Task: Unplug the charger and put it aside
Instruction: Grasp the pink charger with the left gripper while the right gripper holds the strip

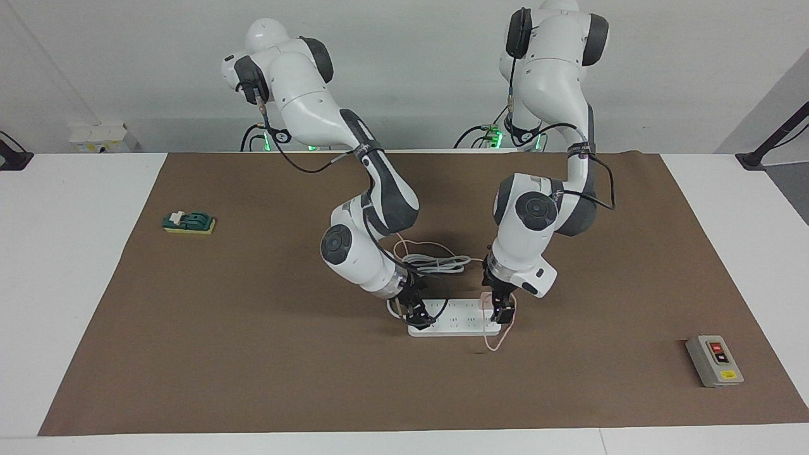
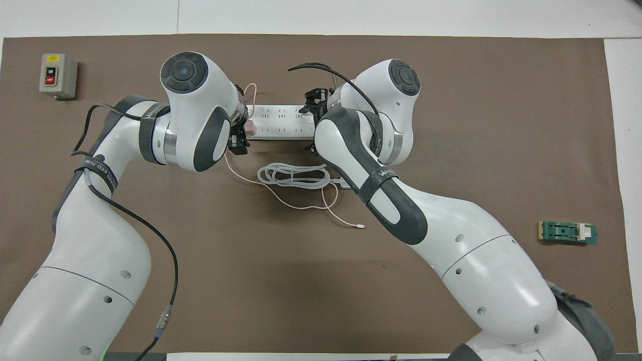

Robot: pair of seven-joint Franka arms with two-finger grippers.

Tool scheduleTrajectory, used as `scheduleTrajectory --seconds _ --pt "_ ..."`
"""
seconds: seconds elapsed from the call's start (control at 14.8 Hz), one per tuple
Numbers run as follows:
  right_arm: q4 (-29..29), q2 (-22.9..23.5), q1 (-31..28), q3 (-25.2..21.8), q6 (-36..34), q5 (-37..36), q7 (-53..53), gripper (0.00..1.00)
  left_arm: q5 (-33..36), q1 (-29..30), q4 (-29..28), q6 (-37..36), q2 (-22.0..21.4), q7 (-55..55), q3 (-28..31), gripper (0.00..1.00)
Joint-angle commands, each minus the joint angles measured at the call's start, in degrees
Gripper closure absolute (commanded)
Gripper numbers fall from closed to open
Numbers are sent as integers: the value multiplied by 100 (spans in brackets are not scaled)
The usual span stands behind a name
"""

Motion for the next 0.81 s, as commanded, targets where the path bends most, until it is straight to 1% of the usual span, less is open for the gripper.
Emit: scheduleTrajectory --seconds 0.0,0.13,0.2,0.27,0.34,0.4,0.47,0.54,0.67,0.74 --pt "540 365 -65 -23 -160 -212 108 0 -89 -105 -309 111 -239 -47 100 8" --pt "645 461 -65 -31 -151 -325 99 0 -89 -105 -301 93 -239 -47 100 9" --pt "706 488 -74 -31 -195 -343 99 0 -89 -105 -292 93 -239 -47 100 14" --pt "707 488 -74 -31 -195 -352 82 0 -80 -105 -292 93 -239 -47 100 29" --pt "716 514 -74 -31 -169 -370 64 0 -80 -105 -300 102 -239 -47 100 33" --pt "785 567 -82 -31 -177 -405 64 0 -80 -105 -301 102 -239 -47 91 33" --pt "856 593 -82 -31 -204 -423 64 0 -80 -105 -301 102 -239 -38 100 35" --pt "830 594 -82 -31 -160 -423 55 0 -71 -105 -301 111 -239 -38 100 46" --pt "813 655 -82 -31 -72 -414 55 0 -54 -105 -301 111 -239 -38 100 72" --pt "804 673 -74 -31 -29 -405 55 2 -54 -105 -301 119 -239 -29 100 81"
